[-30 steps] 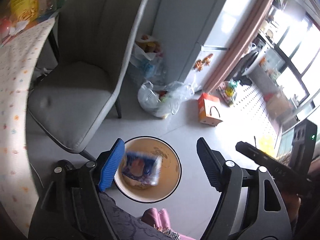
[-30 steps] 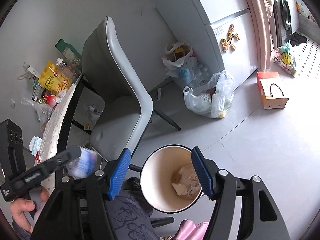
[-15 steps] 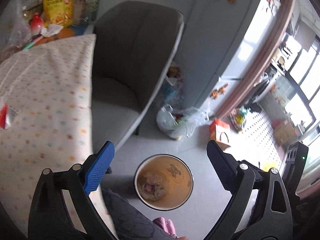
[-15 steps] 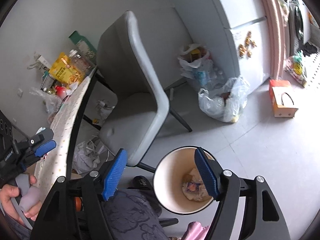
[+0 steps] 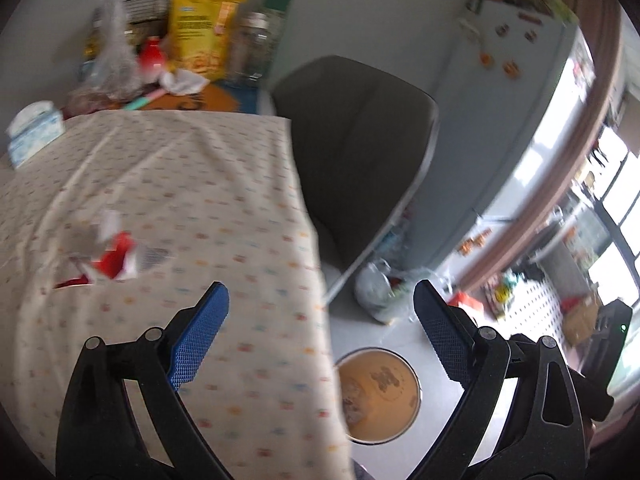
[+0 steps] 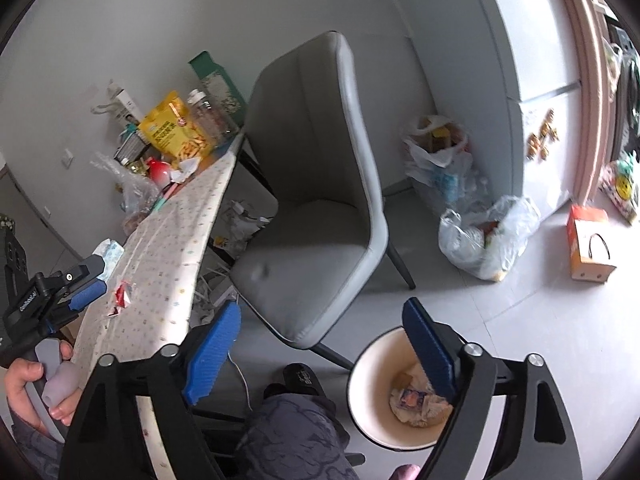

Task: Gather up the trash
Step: 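Move both tools back to the table toward the red-and-white paper scraps, then grasp the white paper scrap with the left tool while the right tool approaches the red carton piece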

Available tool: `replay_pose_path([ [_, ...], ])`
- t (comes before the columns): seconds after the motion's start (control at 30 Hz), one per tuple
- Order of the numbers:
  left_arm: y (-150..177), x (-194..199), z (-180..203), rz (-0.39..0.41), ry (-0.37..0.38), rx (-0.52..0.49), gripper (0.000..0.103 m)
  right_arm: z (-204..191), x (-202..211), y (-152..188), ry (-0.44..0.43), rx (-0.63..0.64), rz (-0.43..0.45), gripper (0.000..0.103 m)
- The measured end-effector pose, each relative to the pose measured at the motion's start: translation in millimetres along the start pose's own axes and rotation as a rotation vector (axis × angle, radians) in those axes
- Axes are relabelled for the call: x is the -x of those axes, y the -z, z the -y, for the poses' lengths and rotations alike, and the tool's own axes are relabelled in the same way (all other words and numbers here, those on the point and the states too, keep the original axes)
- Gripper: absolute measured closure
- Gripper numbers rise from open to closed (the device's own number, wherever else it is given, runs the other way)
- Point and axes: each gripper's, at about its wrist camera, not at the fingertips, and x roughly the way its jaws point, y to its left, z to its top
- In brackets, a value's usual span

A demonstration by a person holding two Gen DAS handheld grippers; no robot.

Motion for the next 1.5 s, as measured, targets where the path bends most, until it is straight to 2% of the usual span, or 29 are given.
replay_pose_path([
  [0.27,-6,24,-75,0.059,-0.076,0.122,0.012,-50,-15,-6,-0.033,0.064,-0.011,0.017],
  [0.57,0,39,-141,0.079,-0.123,0.236,0.026,-109,-37,-3,-0.088,0.143,-0.044,0.022],
  [0.67,4,41,-162,0.082,-0.131,0.287,0.036,-127,-44,-1,-0.104,0.166,-0.055,0.025],
  [0.73,6,39,-176,0.069,-0.120,0.322,0.047,-138,-50,0,-0.116,0.179,-0.066,0.028],
  [0.83,9,36,-192,0.065,-0.117,0.367,0.053,-152,-58,2,-0.126,0.194,-0.080,0.030],
  [1.03,11,30,-206,0.066,-0.119,0.436,0.054,-168,-66,7,-0.140,0.212,-0.099,0.030],
  [1.27,18,5,-212,0.029,-0.122,0.516,0.055,-171,-70,9,-0.139,0.214,-0.113,0.031],
  [1.4,19,-10,-208,0.009,-0.125,0.515,0.065,-171,-70,9,-0.136,0.215,-0.113,0.031],
  [1.5,21,-18,-210,0.006,-0.136,0.526,0.079,-171,-70,7,-0.131,0.217,-0.112,0.031],
])
